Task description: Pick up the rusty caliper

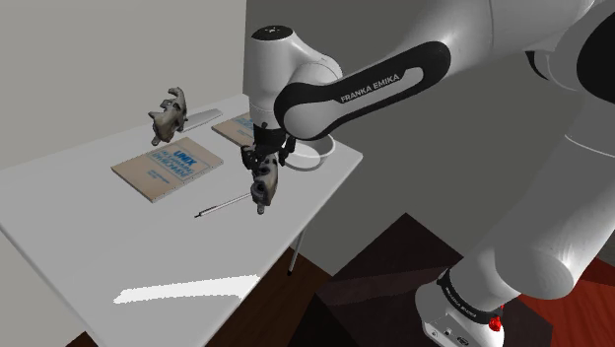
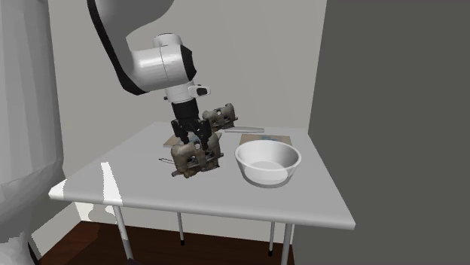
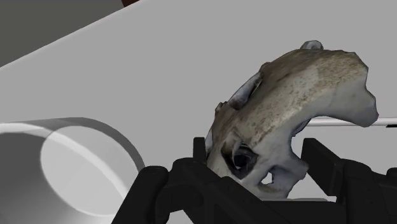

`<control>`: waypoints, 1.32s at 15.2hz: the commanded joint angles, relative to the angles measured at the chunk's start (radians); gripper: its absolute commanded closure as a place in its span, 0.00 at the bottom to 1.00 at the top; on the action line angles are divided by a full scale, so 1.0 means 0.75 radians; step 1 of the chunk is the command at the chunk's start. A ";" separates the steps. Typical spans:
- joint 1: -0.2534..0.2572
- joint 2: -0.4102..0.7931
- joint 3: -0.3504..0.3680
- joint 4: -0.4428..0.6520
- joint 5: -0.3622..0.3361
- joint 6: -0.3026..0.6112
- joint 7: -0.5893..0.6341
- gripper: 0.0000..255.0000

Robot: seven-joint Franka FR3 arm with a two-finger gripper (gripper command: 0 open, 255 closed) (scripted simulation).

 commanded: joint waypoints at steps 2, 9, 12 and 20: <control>-0.001 0.001 -0.001 -0.002 0.000 0.001 -0.001 1.00; -0.004 -0.027 0.005 0.019 0.023 -0.043 -0.021 1.00; -0.007 -0.054 0.010 0.042 0.045 -0.088 -0.041 1.00; -0.012 -0.114 0.017 0.119 0.093 -0.212 -0.089 1.00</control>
